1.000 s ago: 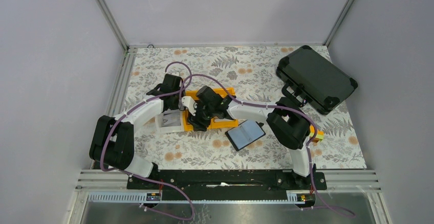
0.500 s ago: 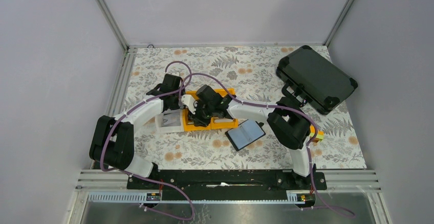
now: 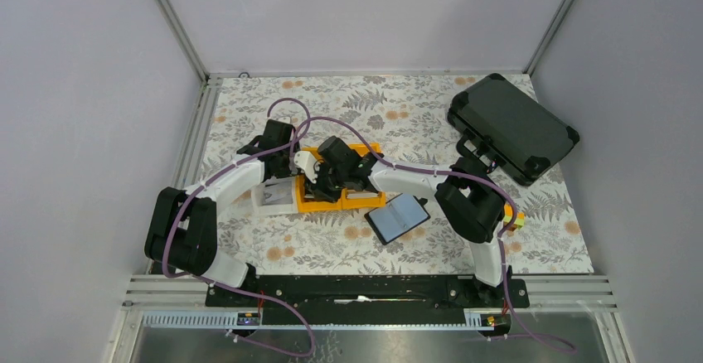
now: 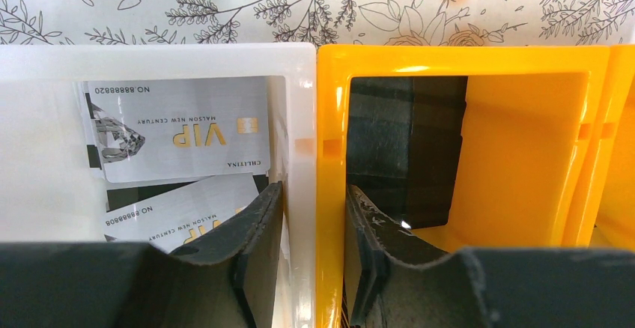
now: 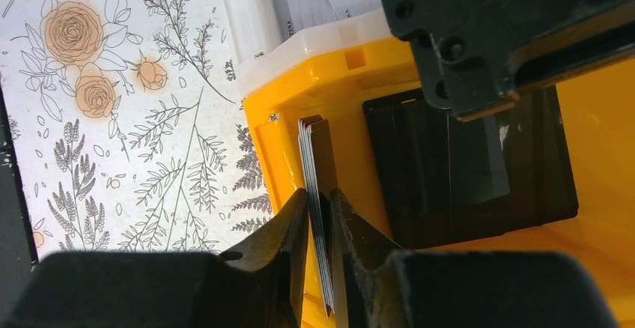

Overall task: Put the credit cards into the card holder
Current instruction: Pick up the credit card from the storage box.

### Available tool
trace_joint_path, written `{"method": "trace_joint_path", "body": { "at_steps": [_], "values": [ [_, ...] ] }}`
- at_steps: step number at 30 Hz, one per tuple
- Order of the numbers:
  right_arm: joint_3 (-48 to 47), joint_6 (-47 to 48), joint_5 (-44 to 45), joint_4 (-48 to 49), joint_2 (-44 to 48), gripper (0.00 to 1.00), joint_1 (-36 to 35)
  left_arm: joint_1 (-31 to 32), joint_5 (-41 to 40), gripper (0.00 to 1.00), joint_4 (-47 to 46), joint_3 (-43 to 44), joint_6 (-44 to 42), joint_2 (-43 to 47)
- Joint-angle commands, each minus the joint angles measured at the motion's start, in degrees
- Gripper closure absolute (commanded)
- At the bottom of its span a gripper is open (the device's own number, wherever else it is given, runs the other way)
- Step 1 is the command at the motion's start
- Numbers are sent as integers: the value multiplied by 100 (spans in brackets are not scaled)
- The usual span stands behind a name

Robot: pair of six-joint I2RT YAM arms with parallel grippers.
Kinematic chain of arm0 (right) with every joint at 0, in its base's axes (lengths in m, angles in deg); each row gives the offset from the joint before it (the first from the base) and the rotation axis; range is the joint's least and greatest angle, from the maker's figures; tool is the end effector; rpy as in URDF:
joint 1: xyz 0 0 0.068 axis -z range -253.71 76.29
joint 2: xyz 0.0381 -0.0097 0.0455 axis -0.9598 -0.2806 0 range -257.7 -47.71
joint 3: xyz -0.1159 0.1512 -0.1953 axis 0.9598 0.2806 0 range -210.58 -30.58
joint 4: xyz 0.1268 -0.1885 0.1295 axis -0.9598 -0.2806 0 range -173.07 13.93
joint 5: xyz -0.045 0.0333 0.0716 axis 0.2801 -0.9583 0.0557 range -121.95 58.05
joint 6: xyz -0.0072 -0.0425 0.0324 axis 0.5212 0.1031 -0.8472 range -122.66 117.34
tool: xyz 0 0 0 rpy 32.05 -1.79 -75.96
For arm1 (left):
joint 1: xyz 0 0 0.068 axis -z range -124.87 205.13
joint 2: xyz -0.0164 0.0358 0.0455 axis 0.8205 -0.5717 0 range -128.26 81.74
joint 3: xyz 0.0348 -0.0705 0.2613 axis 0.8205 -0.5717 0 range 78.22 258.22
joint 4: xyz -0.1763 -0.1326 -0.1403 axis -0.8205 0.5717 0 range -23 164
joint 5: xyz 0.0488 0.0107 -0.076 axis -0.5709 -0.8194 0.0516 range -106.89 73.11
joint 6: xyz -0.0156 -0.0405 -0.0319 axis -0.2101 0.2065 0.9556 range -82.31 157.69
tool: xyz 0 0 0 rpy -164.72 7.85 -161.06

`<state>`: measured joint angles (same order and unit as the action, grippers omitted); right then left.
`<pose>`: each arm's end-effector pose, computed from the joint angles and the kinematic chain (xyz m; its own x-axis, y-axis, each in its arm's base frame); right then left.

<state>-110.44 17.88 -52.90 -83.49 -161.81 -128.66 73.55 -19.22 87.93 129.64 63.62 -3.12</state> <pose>0.2447 0.3710 0.1949 -0.0355 -0.6211 -0.7830 -0.9935 0.1065 -0.0395 0.2829 -0.0927 0.2026 -0.8216 -0.1869 -0.5385 -0.0736 0.9716 -0.2250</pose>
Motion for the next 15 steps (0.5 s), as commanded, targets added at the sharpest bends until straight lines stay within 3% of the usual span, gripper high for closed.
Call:
{"method": "trace_joint_path", "body": {
  "at_steps": [1, 15],
  "values": [
    [-178, -157, 15, -67, 361, 79, -41, -22, 206, 100, -317, 184, 148, 102],
    [-213, -243, -295, -178, 305, 69, -41, -22, 206, 100, -325, 184, 149, 80]
  ]
}}
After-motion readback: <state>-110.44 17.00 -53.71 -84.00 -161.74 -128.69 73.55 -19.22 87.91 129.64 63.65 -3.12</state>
